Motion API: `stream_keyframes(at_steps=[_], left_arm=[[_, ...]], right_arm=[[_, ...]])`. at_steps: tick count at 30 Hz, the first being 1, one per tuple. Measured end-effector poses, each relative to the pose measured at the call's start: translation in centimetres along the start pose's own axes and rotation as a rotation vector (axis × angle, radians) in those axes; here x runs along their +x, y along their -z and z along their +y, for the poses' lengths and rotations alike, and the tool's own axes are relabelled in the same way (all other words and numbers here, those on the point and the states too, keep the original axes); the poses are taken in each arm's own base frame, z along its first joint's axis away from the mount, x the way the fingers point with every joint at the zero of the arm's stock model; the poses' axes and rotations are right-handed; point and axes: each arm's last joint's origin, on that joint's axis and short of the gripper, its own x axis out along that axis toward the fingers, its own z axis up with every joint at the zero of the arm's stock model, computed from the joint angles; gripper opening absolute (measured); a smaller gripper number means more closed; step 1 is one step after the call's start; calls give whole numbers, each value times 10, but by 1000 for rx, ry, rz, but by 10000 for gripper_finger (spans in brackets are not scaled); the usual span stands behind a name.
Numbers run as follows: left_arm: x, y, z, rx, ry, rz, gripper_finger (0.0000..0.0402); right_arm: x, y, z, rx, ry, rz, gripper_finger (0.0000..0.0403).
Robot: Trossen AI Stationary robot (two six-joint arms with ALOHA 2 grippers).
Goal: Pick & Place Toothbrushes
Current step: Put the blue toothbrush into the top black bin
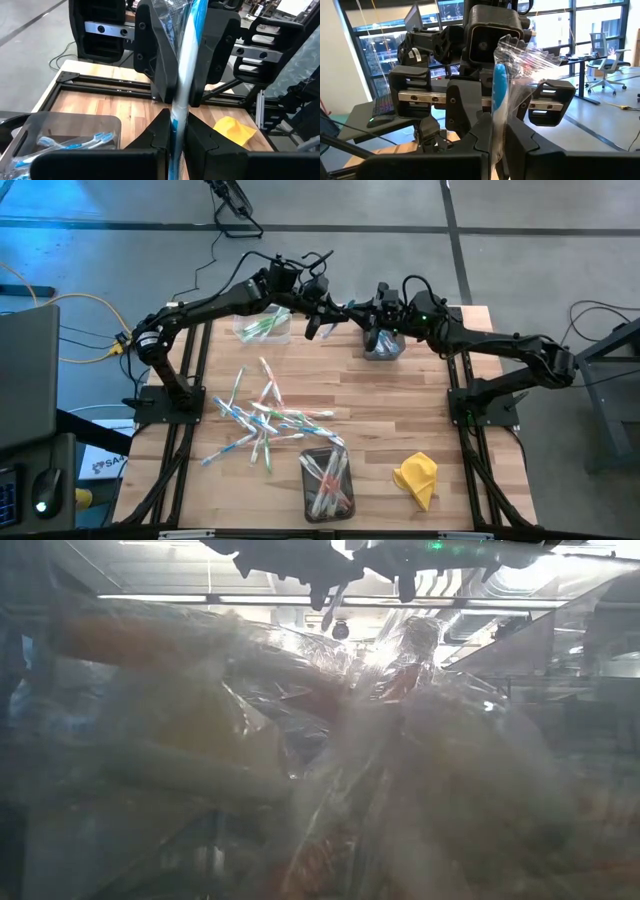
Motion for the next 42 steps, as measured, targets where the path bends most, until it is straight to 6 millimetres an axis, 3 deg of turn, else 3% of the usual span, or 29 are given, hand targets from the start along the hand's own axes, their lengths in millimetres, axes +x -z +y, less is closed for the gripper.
stream_keyframes(at_steps=[8, 18, 23, 32, 42], left_arm=[[0, 0, 1, -1, -29, 0, 33], [0, 0, 2, -3, -57, -2, 174], [0, 0, 2, -3, -57, -2, 218], [-10, -3, 12, -34, -148, -17, 230], [-12, -3, 14, -40, -157, -19, 230]], right_arm=[[0, 1, 0, 8, 10, 7, 17], [0, 4, -2, 27, 44, 33, 17], [-5, 4, -10, 75, 103, 72, 17], [-31, 2, -31, 182, 347, 197, 17], [-56, 23, -54, 332, 613, 434, 17]])
